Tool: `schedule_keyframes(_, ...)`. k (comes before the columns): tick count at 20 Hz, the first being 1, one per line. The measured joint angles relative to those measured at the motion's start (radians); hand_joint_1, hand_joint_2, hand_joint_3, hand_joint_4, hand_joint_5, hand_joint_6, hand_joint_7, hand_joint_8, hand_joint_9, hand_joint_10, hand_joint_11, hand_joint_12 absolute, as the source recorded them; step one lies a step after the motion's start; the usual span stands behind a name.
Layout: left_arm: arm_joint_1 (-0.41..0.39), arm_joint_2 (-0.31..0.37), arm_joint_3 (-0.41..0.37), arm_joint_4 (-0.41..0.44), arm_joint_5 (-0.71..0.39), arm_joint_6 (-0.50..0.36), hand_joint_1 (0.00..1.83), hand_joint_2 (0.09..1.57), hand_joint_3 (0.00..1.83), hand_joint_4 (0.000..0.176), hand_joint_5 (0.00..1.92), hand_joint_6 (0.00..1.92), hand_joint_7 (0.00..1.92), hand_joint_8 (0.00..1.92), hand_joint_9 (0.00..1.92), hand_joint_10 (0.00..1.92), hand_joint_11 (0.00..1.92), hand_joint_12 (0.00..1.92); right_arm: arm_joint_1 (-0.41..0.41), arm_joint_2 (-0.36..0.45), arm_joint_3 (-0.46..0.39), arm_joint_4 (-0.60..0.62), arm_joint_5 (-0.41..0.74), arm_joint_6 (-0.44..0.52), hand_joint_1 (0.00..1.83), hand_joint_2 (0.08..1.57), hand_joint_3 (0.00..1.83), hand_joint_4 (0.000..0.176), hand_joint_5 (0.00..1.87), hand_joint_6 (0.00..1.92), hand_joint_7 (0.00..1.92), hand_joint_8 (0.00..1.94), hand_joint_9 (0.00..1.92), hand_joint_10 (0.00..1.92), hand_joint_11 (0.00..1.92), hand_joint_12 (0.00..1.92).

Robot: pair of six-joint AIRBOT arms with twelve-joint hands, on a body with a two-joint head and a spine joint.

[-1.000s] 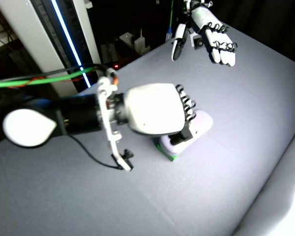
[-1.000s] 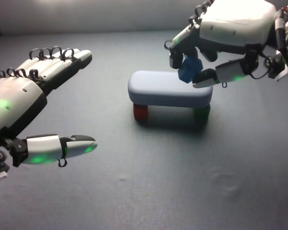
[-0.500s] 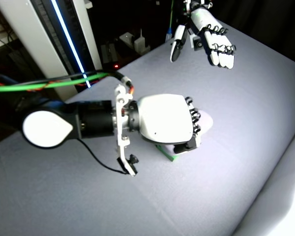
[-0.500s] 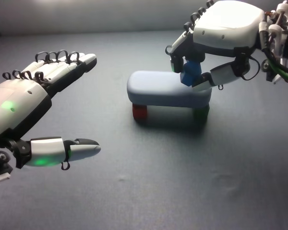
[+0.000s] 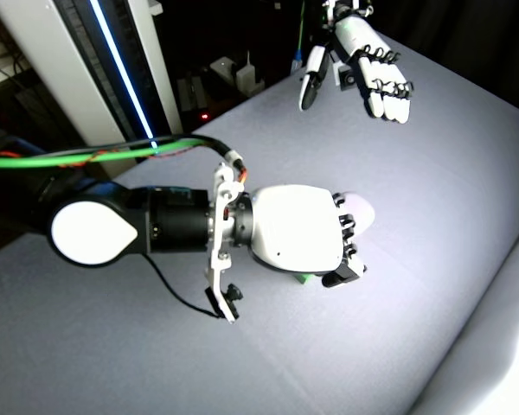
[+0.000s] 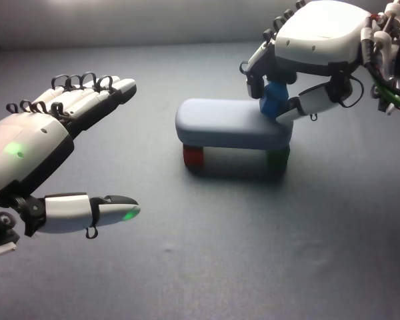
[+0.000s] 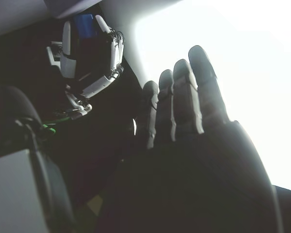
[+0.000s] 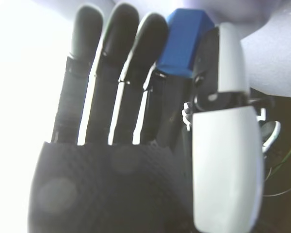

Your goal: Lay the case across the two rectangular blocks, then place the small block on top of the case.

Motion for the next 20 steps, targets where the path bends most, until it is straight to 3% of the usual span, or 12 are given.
schedule_keyframes(2, 0.0, 0.0, 0.002, 0.002, 0.001, -0.003, 0.84, 0.91, 0.0, 0.0, 0.18, 0.0, 0.13, 0.0, 0.13, 0.0, 0.0, 0.55, 0.0, -0.003, 0.0, 0.0, -0.003, -0.005, 1.25, 1.13, 0.0, 0.0, 0.86, 0.94, 1.04, 1.11, 0.96, 0.94, 0.78, 1.46)
schedule_keyframes(3, 0.0, 0.0, 0.002, 0.001, 0.0, -0.003, 0.84, 0.91, 0.0, 0.0, 0.18, 0.0, 0.12, 0.0, 0.13, 0.0, 0.0, 0.55, 0.0, -0.004, 0.0, 0.0, -0.004, -0.006, 1.33, 1.09, 0.0, 0.0, 0.82, 0.46, 1.02, 0.98, 0.91, 0.91, 0.72, 1.42)
schedule_keyframes(5, 0.0, 0.0, 0.002, 0.001, 0.001, -0.003, 0.8, 0.92, 0.0, 0.0, 0.17, 0.0, 0.11, 0.0, 0.13, 0.0, 0.0, 0.54, 0.0, -0.004, 0.0, 0.001, -0.006, -0.006, 1.34, 1.1, 0.0, 0.0, 0.9, 0.08, 0.98, 1.02, 0.87, 0.88, 0.67, 1.41)
schedule_keyframes(6, 0.0, 0.0, 0.002, 0.001, 0.001, -0.003, 0.81, 0.91, 0.0, 0.003, 0.17, 0.0, 0.11, 0.0, 0.12, 0.0, 0.0, 0.51, 0.0, -0.004, 0.0, 0.0, -0.006, -0.007, 1.15, 1.05, 0.0, 0.0, 0.9, 0.03, 0.88, 0.71, 0.85, 0.86, 0.66, 1.39)
schedule_keyframes(8, 0.0, 0.0, 0.002, 0.001, 0.002, -0.003, 0.82, 0.92, 0.0, 0.0, 0.17, 0.0, 0.12, 0.0, 0.12, 0.0, 0.0, 0.47, 0.0, -0.004, 0.0, 0.0, -0.007, -0.007, 1.09, 1.04, 0.0, 0.0, 0.88, 0.0, 0.92, 0.42, 0.86, 0.74, 0.65, 1.33)
schedule_keyframes(13, -0.001, -0.002, 0.005, 0.003, 0.009, -0.006, 0.82, 0.92, 0.0, 0.0, 0.18, 0.0, 0.11, 0.0, 0.13, 0.0, 0.0, 0.5, 0.0, -0.004, 0.0, 0.002, -0.007, -0.008, 1.06, 1.05, 0.0, 0.0, 0.81, 0.0, 0.94, 0.11, 0.87, 0.55, 0.65, 1.29)
schedule_keyframes(14, -0.001, -0.002, 0.005, 0.003, 0.008, -0.006, 0.85, 0.91, 0.0, 0.0, 0.19, 0.0, 0.12, 0.0, 0.13, 0.0, 0.0, 0.48, 0.0, -0.004, 0.0, 0.002, -0.007, -0.008, 1.02, 1.05, 0.0, 0.0, 0.74, 0.0, 0.9, 0.09, 0.82, 0.53, 0.6, 1.27)
schedule_keyframes(15, -0.001, -0.002, 0.006, 0.004, 0.008, -0.007, 0.84, 0.92, 0.0, 0.0, 0.19, 0.0, 0.12, 0.0, 0.12, 0.0, 0.0, 0.48, 0.0, -0.004, 0.0, 0.002, -0.007, -0.008, 0.96, 1.02, 0.0, 0.0, 0.55, 0.0, 0.67, 0.02, 0.68, 0.37, 0.49, 1.24)
schedule_keyframes(16, -0.001, -0.002, 0.006, 0.004, 0.008, -0.007, 0.83, 0.92, 0.0, 0.0, 0.18, 0.0, 0.11, 0.0, 0.12, 0.0, 0.0, 0.48, 0.0, -0.004, 0.0, 0.002, -0.008, -0.008, 0.9, 0.98, 0.0, 0.038, 0.39, 0.0, 0.49, 0.0, 0.55, 0.17, 0.31, 1.17)
schedule_keyframes(17, -0.001, -0.002, 0.006, 0.004, 0.008, -0.007, 0.84, 0.92, 0.0, 0.0, 0.17, 0.0, 0.11, 0.0, 0.12, 0.0, 0.0, 0.48, 0.0, -0.003, -0.006, 0.003, -0.012, -0.008, 0.8, 0.94, 0.0, 0.107, 0.15, 0.0, 0.3, 0.0, 0.37, 0.06, 0.06, 1.07)
schedule_keyframes(18, -0.001, -0.002, 0.006, 0.003, 0.007, -0.007, 0.79, 0.92, 0.0, 0.0, 0.16, 0.0, 0.11, 0.0, 0.13, 0.0, 0.0, 0.51, 0.0, 0.0, -0.014, 0.008, -0.012, -0.009, 0.71, 0.91, 0.0, 0.151, 0.03, 0.0, 0.13, 0.01, 0.18, 0.02, 0.01, 0.73)
schedule_keyframes(20, -0.001, -0.002, 0.006, 0.001, 0.0, -0.007, 0.78, 0.92, 0.0, 0.0, 0.15, 0.0, 0.12, 0.0, 0.13, 0.0, 0.0, 0.53, 0.0, 0.023, -0.052, 0.093, 0.044, -0.012, 0.64, 0.88, 0.0, 0.169, 0.0, 0.0, 0.01, 0.0, 0.02, 0.0, 0.0, 0.24)
